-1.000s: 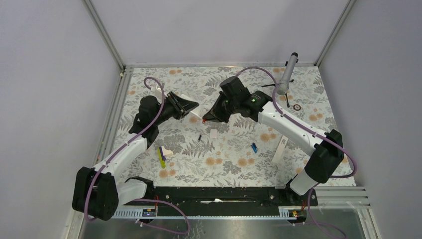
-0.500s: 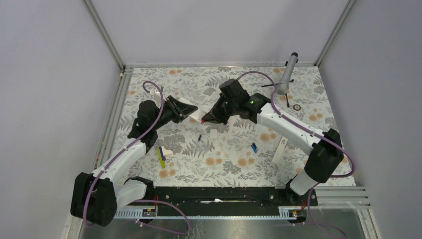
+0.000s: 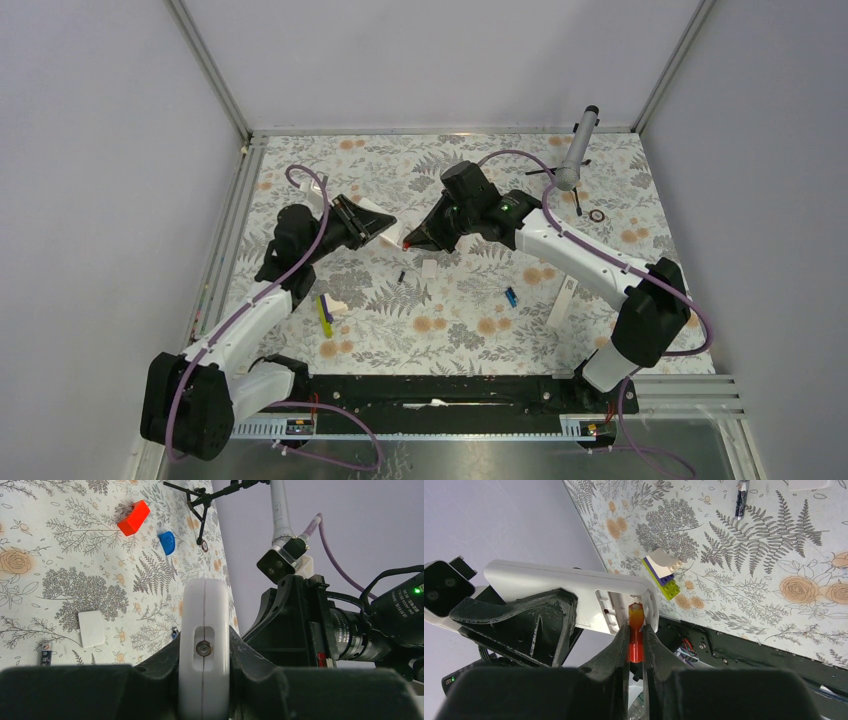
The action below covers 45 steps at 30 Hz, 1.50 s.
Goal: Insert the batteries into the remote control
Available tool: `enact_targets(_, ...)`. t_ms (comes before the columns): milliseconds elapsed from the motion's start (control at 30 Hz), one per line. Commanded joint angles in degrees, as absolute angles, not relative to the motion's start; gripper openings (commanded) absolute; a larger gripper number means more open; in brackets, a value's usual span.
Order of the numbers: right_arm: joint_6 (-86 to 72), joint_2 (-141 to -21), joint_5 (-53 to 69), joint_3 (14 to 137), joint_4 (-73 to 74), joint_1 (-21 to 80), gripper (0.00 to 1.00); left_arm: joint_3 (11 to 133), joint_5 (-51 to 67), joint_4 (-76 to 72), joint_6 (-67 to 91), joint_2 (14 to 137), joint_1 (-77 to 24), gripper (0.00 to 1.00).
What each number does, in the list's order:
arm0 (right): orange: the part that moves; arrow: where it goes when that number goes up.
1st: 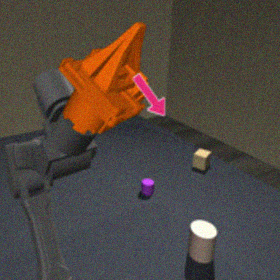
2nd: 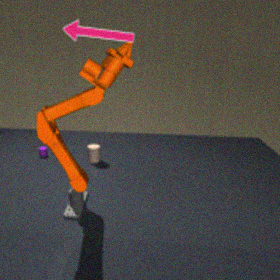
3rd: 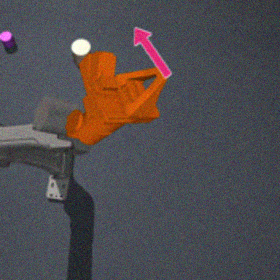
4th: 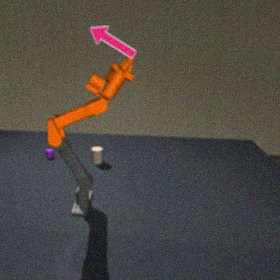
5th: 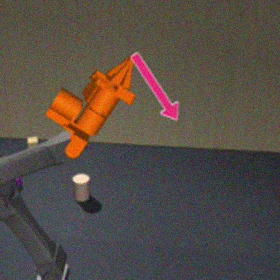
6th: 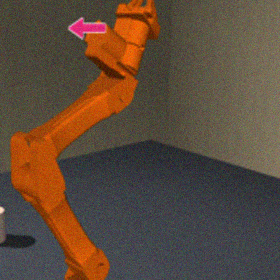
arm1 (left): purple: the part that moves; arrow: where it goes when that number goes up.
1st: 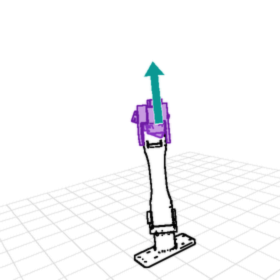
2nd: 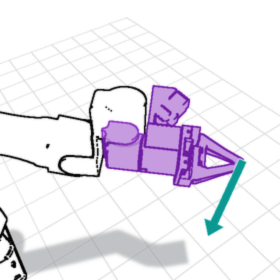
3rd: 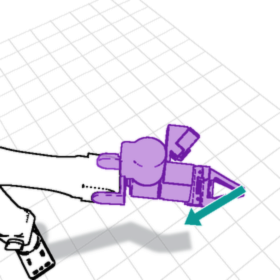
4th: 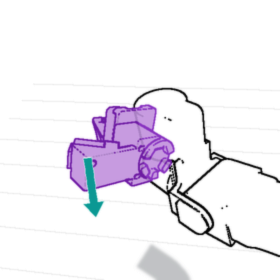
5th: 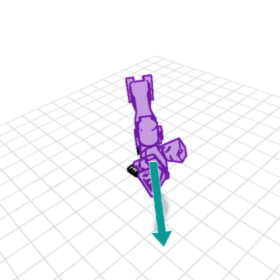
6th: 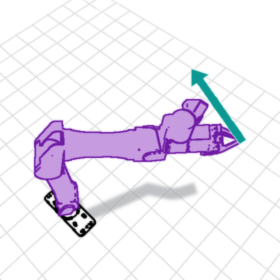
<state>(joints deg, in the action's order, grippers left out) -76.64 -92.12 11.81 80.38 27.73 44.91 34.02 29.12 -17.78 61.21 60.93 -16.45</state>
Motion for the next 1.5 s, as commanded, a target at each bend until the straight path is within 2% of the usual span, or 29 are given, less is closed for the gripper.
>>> enact_targets(0, -78.3, -92.4, 11.8, 79.5, 27.2, 45.2, 0.16, 34.4, 31.1, -24.3, 61.5, 57.9, -16.6, 0.0)
enact_targets(500, -78.4, -92.0, 11.1, 78.9, 26.1, 44.7, 0.32, 36.2, 28.5, -18.1, 60.3, 58.3, -16.6, 0.0)
enact_targets(867, -78.8, -92.2, 11.4, 78.9, 25.0, 44.4, 0.37, 38.5, 28.2, -13.0, 59.7, 59.3, -16.6, 0.0)
enact_targets(933, -78.5, -91.6, 11.1, 78.7, 25.0, 44.5, 0.53, 39.2, 27.8, -11.7, 59.6, 59.6, -16.6, 0.0)
enact_targets(1033, -77.4, -89.6, 8.3, 77.3, 24.8, 44.4, 0.72, 40.9, 27.8, -9.3, 59.1, 60.5, -16.6, 0.0)
enact_targets(1233, -68.9, -85.1, 7.1, 74.1, 19.0, 44.2, 0.99, 44.3, 29.4, -5.0, 58.1, 62.4, -16.5, 0.0)
enact_targets(1467, -50.2, -77.8, 12.3, 67.6, 3.3, 43.5, 1.0, 53.2, 36.9, 8.9, 51.5, 66.5, -16.4, 0.0)
